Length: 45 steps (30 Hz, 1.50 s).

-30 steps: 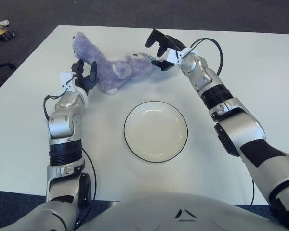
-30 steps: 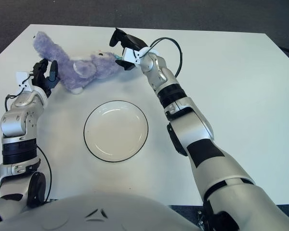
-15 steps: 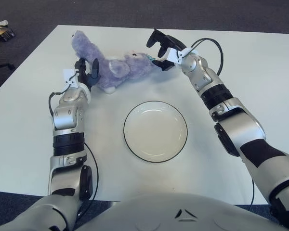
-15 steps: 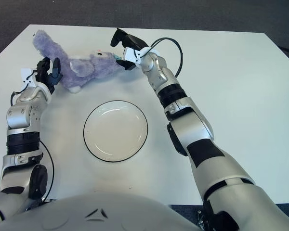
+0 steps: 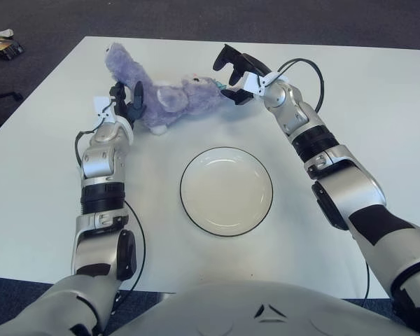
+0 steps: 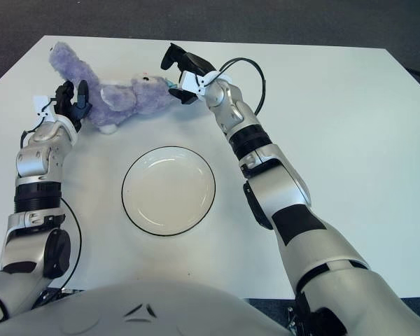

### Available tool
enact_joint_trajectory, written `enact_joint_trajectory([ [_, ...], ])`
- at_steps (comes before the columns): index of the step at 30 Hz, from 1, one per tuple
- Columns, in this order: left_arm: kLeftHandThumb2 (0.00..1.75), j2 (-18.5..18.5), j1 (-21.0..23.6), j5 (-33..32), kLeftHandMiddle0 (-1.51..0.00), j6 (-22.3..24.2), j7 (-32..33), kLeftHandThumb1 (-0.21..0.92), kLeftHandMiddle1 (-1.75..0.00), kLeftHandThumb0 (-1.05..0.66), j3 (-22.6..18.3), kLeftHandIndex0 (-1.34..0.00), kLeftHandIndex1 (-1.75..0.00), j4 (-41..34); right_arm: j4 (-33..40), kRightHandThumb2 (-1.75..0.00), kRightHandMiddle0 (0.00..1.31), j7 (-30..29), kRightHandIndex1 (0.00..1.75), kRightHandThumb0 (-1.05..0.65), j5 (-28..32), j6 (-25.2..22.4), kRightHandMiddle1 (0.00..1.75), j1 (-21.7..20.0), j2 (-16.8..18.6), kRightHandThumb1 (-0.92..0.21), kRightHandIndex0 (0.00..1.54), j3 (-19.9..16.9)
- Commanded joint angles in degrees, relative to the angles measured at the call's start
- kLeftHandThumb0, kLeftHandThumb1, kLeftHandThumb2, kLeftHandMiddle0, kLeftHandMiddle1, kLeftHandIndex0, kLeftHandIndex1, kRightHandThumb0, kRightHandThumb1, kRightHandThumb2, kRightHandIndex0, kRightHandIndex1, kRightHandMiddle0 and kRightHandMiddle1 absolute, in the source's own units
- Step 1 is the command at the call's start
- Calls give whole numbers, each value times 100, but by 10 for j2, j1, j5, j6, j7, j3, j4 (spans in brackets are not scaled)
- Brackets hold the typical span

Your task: Put the doll into the plate.

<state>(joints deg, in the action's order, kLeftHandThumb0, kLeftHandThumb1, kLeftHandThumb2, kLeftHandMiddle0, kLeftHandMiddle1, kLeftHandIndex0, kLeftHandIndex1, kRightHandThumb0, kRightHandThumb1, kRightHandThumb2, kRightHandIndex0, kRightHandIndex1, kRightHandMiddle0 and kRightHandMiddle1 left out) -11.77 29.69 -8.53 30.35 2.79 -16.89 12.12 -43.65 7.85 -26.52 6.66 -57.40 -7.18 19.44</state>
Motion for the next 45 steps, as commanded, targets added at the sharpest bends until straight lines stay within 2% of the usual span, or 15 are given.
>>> enact_joint_trajectory([
  [1,46,-8,27,-16,-5,16,-8,92,-53,-82,-11,0,0,21,6,-102,0,2,132,-42,-2,-6,133,1,-9,-46,39,-1],
  [3,46,-10,36,-27,-6,29,-12,92,-63,-82,-16,0,0,30,5,-102,0,3,133,-42,0,-4,134,1,-9,-46,39,-2],
  [5,45,-12,42,-36,-11,41,-17,92,-84,-82,-19,0,0,37,4,-103,0,3,134,-42,2,-2,134,1,-10,-46,39,-2],
  [11,42,-25,60,-61,-18,72,-42,92,-107,-80,-24,0,0,62,2,-103,0,2,133,-43,2,1,134,1,-12,-46,38,-1],
  [14,41,-35,67,-64,-19,73,-61,92,-114,-79,-19,0,0,82,1,-103,0,2,132,-43,1,1,134,1,-12,-47,37,-1],
  [23,40,-62,83,-67,-19,74,-118,91,-116,-76,2,0,0,130,3,-102,0,-7,132,-44,-5,4,134,1,-16,-49,37,2],
  [29,42,-67,93,-71,-19,68,-140,90,-108,-74,7,0,-12,153,3,-100,0,-12,136,-45,-9,3,135,-1,-18,-50,38,4],
  [35,42,-70,97,-73,-17,68,-156,91,-107,-74,15,0,-19,161,7,-100,1,-18,137,-44,-11,4,135,-1,-20,-50,39,2],
  [45,42,-64,93,-86,-17,65,-178,91,-129,-71,12,0,-37,155,11,-101,5,-24,138,-42,-8,2,137,-5,-23,-48,40,-7],
])
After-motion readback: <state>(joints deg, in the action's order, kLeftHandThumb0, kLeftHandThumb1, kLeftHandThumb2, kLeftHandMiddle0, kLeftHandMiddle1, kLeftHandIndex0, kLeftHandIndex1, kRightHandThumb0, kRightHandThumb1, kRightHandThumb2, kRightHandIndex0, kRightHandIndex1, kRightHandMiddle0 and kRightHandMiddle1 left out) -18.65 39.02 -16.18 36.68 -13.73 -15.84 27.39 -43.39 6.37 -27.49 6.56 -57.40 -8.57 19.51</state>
